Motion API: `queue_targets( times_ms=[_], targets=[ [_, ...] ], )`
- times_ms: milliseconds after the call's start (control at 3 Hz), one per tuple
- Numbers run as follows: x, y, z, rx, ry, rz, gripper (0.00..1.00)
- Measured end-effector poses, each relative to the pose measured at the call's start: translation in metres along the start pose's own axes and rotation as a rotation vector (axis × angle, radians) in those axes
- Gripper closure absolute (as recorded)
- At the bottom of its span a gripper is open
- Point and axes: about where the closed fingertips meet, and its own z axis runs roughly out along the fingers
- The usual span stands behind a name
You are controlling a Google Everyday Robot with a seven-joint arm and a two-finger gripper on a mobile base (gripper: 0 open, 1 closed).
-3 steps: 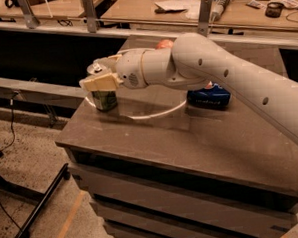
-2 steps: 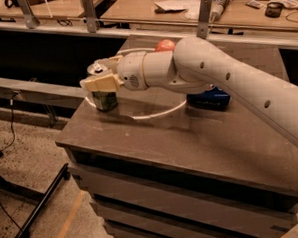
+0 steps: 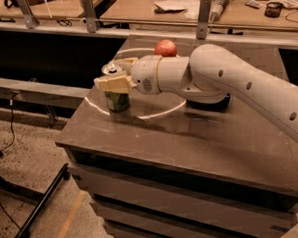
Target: Knock green can over
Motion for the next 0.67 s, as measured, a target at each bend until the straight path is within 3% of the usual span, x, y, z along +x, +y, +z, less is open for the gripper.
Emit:
queue_targets(
  times_ms=[333, 667],
  targets=[
    [-0.005, -0.004, -0.01, 0.029, 0.012, -0.015, 0.73],
    [-0.012, -0.003, -0.024, 0.05, 0.078, -0.048, 0.75]
  ],
)
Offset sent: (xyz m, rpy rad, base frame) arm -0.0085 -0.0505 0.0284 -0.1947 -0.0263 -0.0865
